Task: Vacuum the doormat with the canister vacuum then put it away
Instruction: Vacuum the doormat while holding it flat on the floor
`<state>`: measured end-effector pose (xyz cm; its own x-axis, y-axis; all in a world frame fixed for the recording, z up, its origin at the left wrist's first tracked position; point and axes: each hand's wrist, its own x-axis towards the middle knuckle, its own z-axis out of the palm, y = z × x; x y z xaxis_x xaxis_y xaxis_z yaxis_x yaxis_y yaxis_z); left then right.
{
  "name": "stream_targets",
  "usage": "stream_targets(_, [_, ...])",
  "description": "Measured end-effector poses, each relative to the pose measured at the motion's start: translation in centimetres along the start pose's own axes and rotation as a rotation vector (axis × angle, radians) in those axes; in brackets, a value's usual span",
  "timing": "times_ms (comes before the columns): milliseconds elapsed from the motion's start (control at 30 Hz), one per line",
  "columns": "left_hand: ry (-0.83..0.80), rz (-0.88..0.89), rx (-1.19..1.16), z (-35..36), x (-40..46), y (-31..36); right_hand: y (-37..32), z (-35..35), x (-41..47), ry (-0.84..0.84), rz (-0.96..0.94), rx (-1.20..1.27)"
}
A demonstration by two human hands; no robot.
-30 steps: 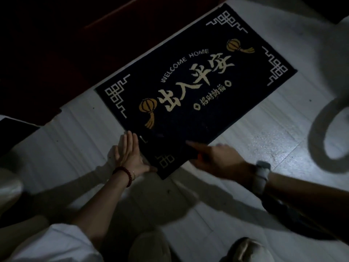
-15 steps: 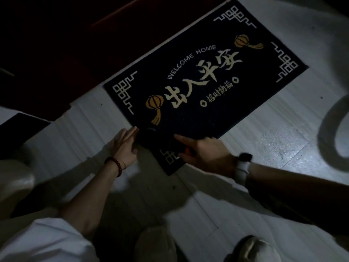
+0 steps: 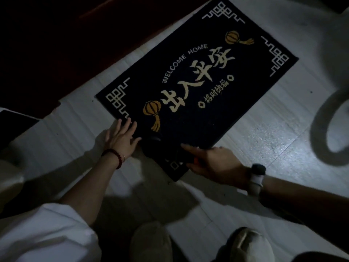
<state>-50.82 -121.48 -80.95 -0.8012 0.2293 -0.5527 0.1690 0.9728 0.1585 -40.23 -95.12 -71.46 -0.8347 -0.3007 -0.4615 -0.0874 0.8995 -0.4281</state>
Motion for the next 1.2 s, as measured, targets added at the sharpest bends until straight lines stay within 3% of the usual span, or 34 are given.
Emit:
stream_targets(100, [-0.014, 0.006, -0.006, -0.5, 0.0, -0.3, -0.3, -0.8, 3.5, 0.114, 0.075, -0.024])
stream_targets(400, [-0.023, -0.057, -0.012, -0.8, -0.2, 0.9, 0.7, 1.2, -3.2, -0.048, 0.081, 0.009])
stream_targets(600, [-0.044, -0.083, -0.027, -0.4, -0.2, 1.4, -0.9, -1.7, 4.4, 0.170, 0.087, -0.021])
stream_targets(733, [-0.038, -0.088, -0.016, -0.5, -0.4, 1.5, -1.4, -1.2, 5.8, 0.068, 0.109, 0.006])
stream_targets(833, [-0.066, -0.085, -0.024, -0.4, -0.3, 1.3, 0.7, 0.6, 1.0, 0.003, 0.142, 0.121])
stream_targets(967, [-0.101, -0.098, -0.017, -0.7, -0.4, 1.4, 1.7, 0.9, -5.1, -0.124, 0.149, 0.095])
stream_targets(1133, [-0.114, -0.115, 0.043, -0.1, -1.0, 3.0, 2.1, -0.2, -1.1, 0.107, 0.177, 0.025])
stream_targets(1200, [-0.112, -0.125, 0.025, 0.1, -1.1, 3.3, 2.0, 0.1, 0.3, 0.101, 0.212, 0.050])
